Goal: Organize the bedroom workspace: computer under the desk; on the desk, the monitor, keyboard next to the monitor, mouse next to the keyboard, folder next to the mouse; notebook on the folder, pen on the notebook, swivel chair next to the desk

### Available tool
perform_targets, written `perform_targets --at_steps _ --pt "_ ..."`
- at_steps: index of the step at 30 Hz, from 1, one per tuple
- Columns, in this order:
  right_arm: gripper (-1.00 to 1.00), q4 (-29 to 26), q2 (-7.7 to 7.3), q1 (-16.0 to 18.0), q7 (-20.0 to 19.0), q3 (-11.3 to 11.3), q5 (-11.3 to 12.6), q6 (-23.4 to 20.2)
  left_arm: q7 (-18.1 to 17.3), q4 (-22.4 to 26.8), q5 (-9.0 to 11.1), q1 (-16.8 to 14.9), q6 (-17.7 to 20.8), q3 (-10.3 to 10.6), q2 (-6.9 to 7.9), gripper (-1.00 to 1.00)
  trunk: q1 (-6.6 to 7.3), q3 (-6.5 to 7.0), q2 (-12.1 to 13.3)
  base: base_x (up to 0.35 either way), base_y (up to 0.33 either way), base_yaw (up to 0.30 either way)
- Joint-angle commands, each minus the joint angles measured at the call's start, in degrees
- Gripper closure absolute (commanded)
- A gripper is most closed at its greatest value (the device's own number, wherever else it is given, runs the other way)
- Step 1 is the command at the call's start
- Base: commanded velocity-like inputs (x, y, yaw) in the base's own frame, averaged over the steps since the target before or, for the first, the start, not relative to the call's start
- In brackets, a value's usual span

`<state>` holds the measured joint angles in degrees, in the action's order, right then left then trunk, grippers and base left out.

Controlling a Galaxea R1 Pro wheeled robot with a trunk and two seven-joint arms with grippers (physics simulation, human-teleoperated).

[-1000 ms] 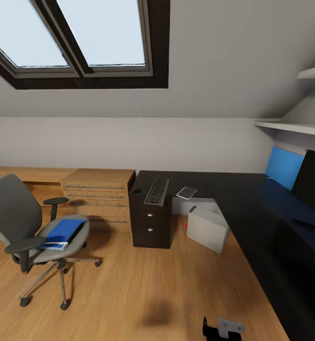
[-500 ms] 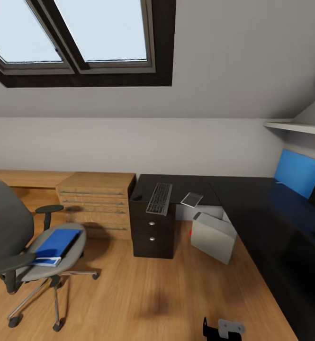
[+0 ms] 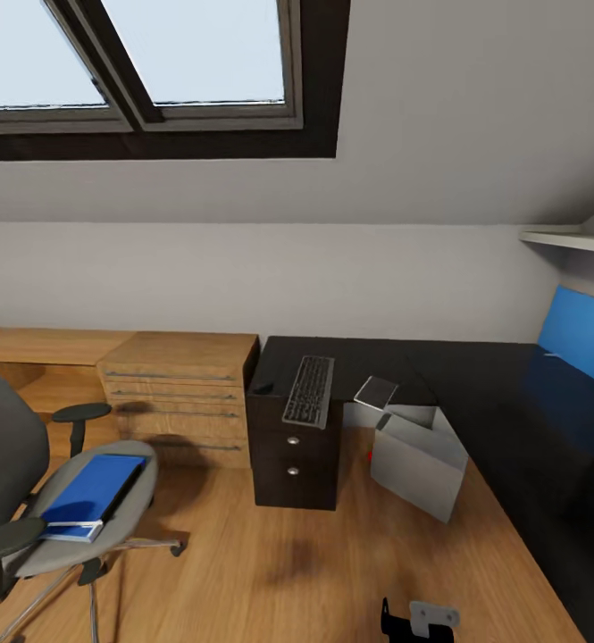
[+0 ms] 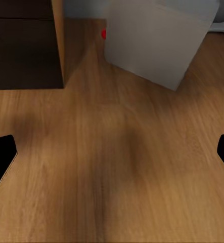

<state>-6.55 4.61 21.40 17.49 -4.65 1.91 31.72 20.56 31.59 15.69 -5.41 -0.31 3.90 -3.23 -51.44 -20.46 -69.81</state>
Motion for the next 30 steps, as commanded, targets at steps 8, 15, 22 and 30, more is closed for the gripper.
perform_targets --at_steps 8,15,22,30 --pt "-1.00 0.0 0.06 0.0 0.4 -0.4 -1.1 0.1 0.4 0.0 0.5 0.0 0.0 0.4 -0.02 -1.00 -0.04 -0.07 0.0 0.333 0.107 0.000" --pt "-1.00 0.0 0.09 0.0 0.4 -0.4 -1.1 0.1 0.4 0.0 0.5 0.0 0.0 0.4 -0.03 -1.00 -0.04 -0.07 0.0 0.329 0.128 -0.026" --pt "-1.00 0.0 0.13 0.0 0.4 -0.4 -1.1 0.1 0.4 -0.2 0.5 0.0 0.0 0.6 -0.10 -1.00 -0.04 -0.07 0.0 0.287 0.230 -0.018" --pt "-1.00 0.0 0.06 0.0 0.4 -0.4 -1.2 0.1 0.4 -0.6 0.4 0.0 0.0 0.9 -0.24 -1.00 -0.04 -0.07 0.0 0.101 0.305 0.000"
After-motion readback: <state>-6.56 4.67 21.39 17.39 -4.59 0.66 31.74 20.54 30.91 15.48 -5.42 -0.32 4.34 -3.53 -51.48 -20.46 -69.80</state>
